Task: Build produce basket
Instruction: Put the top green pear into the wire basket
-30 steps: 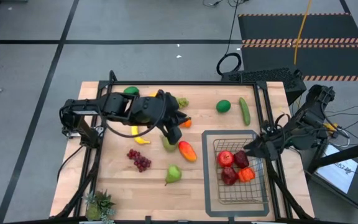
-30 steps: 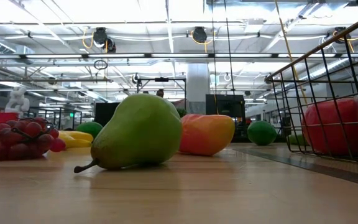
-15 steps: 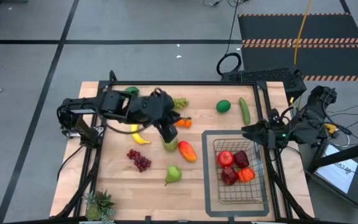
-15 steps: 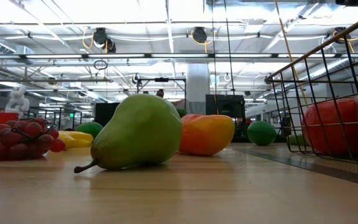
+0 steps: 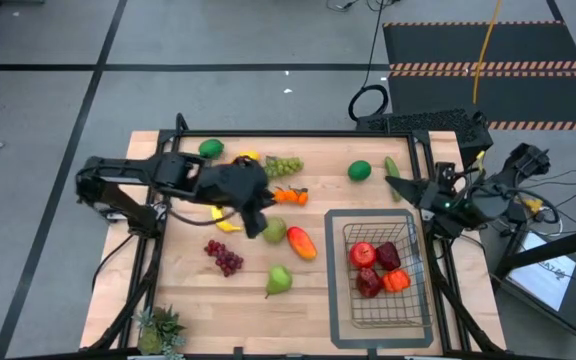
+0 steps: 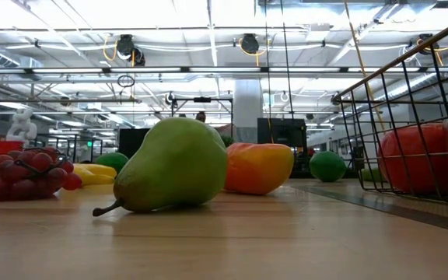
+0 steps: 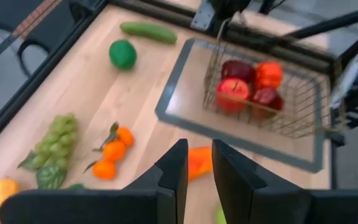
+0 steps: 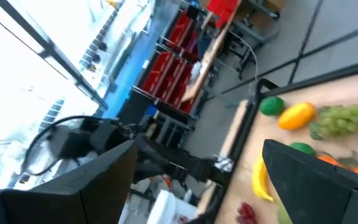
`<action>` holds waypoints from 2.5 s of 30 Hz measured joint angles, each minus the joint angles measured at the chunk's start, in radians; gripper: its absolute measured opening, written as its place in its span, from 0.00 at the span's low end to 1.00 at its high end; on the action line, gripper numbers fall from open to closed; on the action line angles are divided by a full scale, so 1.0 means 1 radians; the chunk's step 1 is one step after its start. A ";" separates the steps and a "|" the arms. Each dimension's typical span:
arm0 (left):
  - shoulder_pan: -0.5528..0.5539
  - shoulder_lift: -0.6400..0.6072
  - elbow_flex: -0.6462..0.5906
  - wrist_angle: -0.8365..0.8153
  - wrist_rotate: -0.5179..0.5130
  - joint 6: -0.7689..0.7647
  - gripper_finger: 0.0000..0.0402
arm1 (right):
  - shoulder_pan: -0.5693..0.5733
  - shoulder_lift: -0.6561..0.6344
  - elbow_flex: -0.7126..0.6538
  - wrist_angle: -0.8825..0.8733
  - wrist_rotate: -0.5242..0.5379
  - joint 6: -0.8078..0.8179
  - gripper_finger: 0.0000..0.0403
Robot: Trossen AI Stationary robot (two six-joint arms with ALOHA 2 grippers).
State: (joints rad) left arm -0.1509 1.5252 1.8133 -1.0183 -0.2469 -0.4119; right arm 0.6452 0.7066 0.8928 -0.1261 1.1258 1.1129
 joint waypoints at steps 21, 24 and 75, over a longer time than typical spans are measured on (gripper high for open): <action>0.003 -0.362 -0.439 0.174 0.115 -0.047 0.18 | -0.042 0.275 0.000 0.216 -0.063 0.053 0.85; 0.003 -0.362 -0.484 0.222 0.116 -0.065 0.18 | -0.078 0.252 0.000 0.199 -0.136 -0.016 0.85; 0.312 -0.244 -0.754 -0.215 0.062 -0.811 0.60 | -0.585 0.243 0.000 -0.024 -0.863 0.039 0.85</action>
State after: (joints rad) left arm 0.1615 1.2808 1.0595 -1.2330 -0.1851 -1.2229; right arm 0.0605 0.9499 0.8928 -0.1500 0.2630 1.1515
